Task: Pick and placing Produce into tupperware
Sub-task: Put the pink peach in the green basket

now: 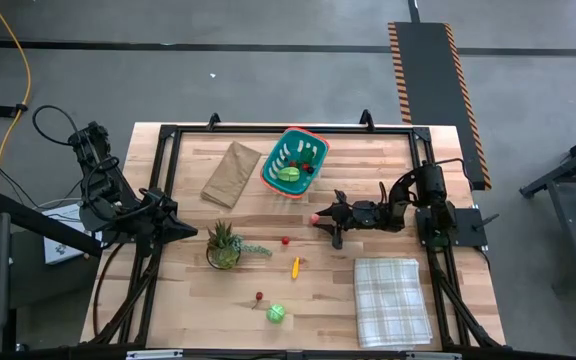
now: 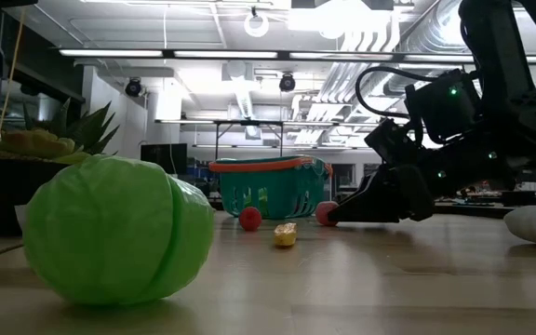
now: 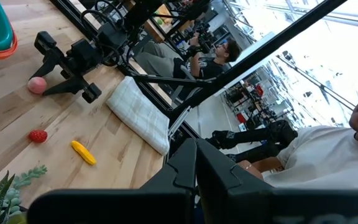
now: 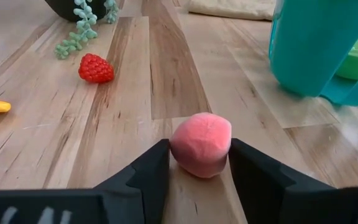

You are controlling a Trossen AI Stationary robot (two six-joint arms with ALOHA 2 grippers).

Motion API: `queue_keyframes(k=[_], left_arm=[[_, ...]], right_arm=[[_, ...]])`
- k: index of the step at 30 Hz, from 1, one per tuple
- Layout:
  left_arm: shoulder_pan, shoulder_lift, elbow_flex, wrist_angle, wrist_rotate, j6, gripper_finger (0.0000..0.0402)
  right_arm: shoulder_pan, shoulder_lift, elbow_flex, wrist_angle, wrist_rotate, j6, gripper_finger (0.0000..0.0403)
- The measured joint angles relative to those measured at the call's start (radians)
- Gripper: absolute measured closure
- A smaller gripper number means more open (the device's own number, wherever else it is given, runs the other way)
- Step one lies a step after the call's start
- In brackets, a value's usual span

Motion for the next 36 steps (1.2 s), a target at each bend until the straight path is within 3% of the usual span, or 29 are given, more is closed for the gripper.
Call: queue_keyframes(k=[8, 21, 36], left_arm=[[0.0, 0.0, 0.0, 0.0, 0.0, 0.0, 0.0401], [0.0, 0.0, 0.0, 0.0, 0.0, 0.0, 0.0401], [0.0, 0.0, 0.0, 0.0, 0.0, 0.0, 0.0401]], right_arm=[[0.0, 0.0, 0.0, 0.0, 0.0, 0.0, 0.0277], [0.008, 0.0, 0.0, 0.068, -0.005, 0.001, 0.0279], [0.0, -0.024, 0.016, 0.163, -0.045, 0.12, 0.0279]])
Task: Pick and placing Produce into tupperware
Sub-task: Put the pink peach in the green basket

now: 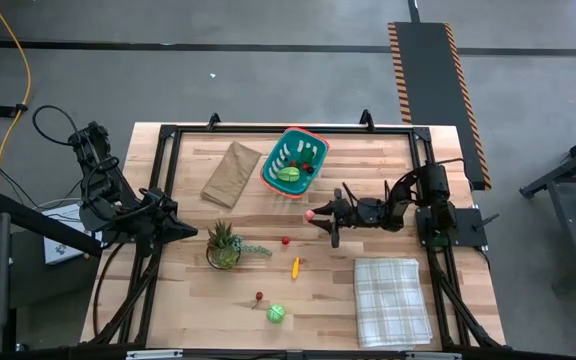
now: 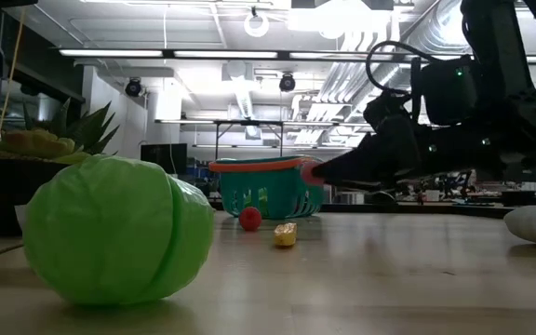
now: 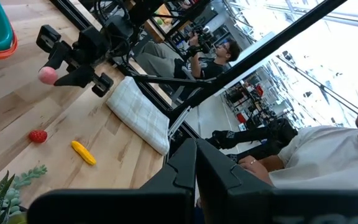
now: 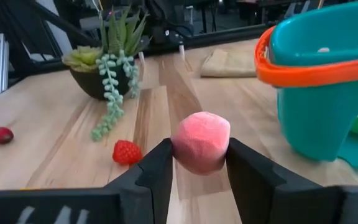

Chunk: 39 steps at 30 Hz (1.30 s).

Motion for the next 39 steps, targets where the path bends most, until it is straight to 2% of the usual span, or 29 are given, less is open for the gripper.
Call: queue_keyframes(k=[11, 20, 29, 39], left_arm=[[0.0, 0.0, 0.0, 0.0, 0.0, 0.0, 0.0401], [0.0, 0.0, 0.0, 0.0, 0.0, 0.0, 0.0401], [0.0, 0.0, 0.0, 0.0, 0.0, 0.0, 0.0401], [0.0, 0.0, 0.0, 0.0, 0.0, 0.0, 0.0401]], right_arm=[[0.0, -0.011, 0.052, 0.019, -0.032, 0.002, 0.0279], [-0.012, -0.102, 0.078, 0.01, -0.055, -0.004, 0.0279], [-0.041, -0.237, 0.073, -0.018, -0.07, 0.003, 0.0279], [-0.091, -0.49, 0.014, -0.193, -0.073, -0.063, 0.0279]])
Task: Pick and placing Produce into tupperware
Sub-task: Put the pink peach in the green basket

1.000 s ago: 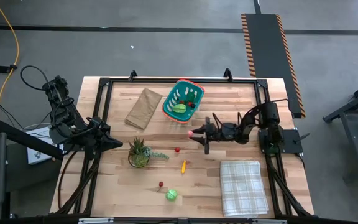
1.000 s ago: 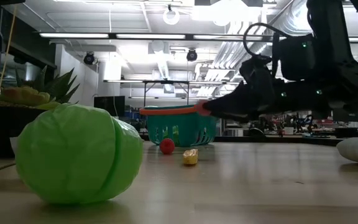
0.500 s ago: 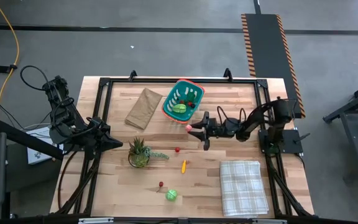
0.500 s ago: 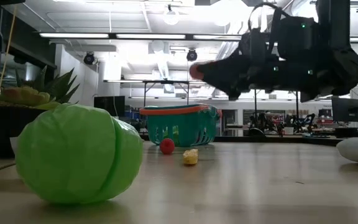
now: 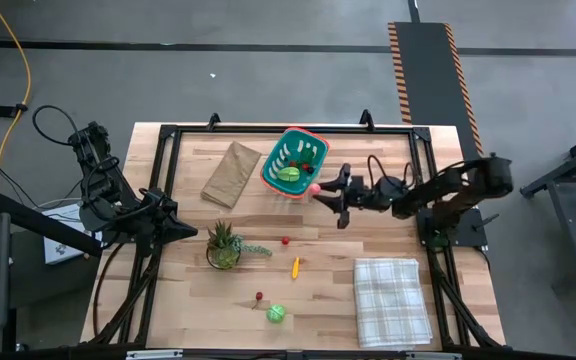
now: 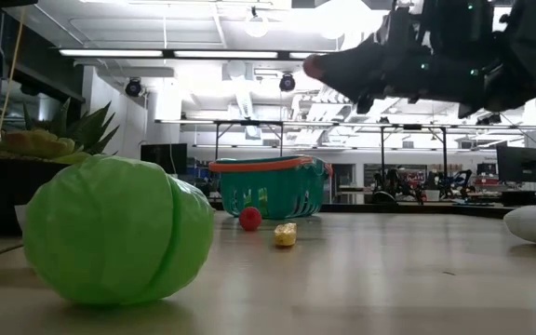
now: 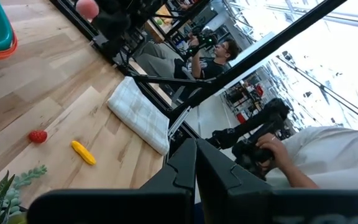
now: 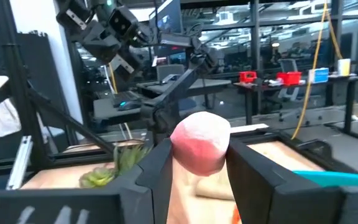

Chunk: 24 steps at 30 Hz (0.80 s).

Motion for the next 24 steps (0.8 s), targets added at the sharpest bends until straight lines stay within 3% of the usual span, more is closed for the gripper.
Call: queue_keyframes(k=[18, 24], left_arm=[[0.0, 0.0, 0.0, 0.0, 0.0, 0.0, 0.0401], [0.0, 0.0, 0.0, 0.0, 0.0, 0.0, 0.0401]], right_arm=[[-0.074, -0.364, -0.082, -0.269, 0.006, -0.04, 0.0279], [-0.114, -0.504, -0.053, -0.495, 0.005, -0.093, 0.0279]])
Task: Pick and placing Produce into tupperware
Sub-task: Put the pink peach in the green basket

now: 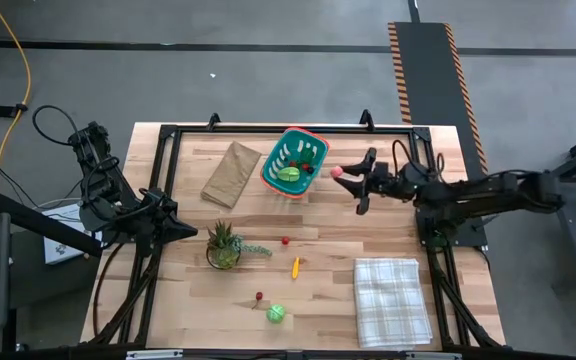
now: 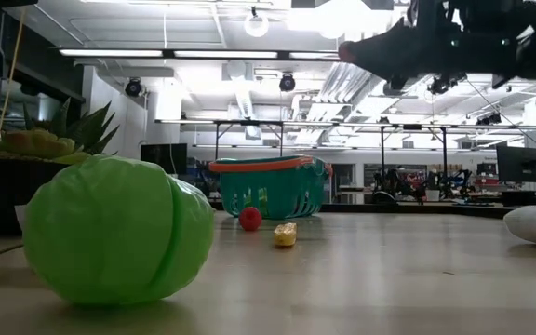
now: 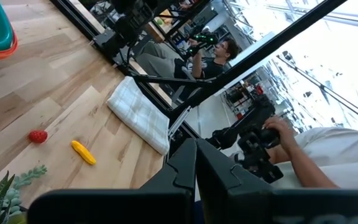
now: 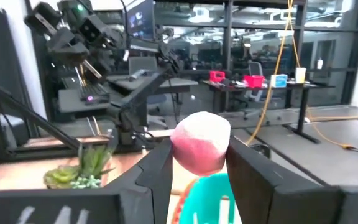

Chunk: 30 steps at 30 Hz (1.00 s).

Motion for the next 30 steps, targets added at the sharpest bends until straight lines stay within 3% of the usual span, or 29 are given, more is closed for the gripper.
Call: queue_keyframes(k=[10, 22, 30], left_arm=[[0.0, 0.0, 0.0, 0.0, 0.0, 0.0, 0.0401], [0.0, 0.0, 0.0, 0.0, 0.0, 0.0, 0.0401], [0.0, 0.0, 0.0, 0.0, 0.0, 0.0, 0.0401]], right_arm=[[-0.088, -0.138, 0.139, -0.398, 0.005, -0.091, 0.0279], [-0.159, -0.134, 0.264, -0.639, 0.031, -0.099, 0.0279], [-0.18, -0.095, 0.447, -0.922, 0.037, -0.198, 0.0279]])
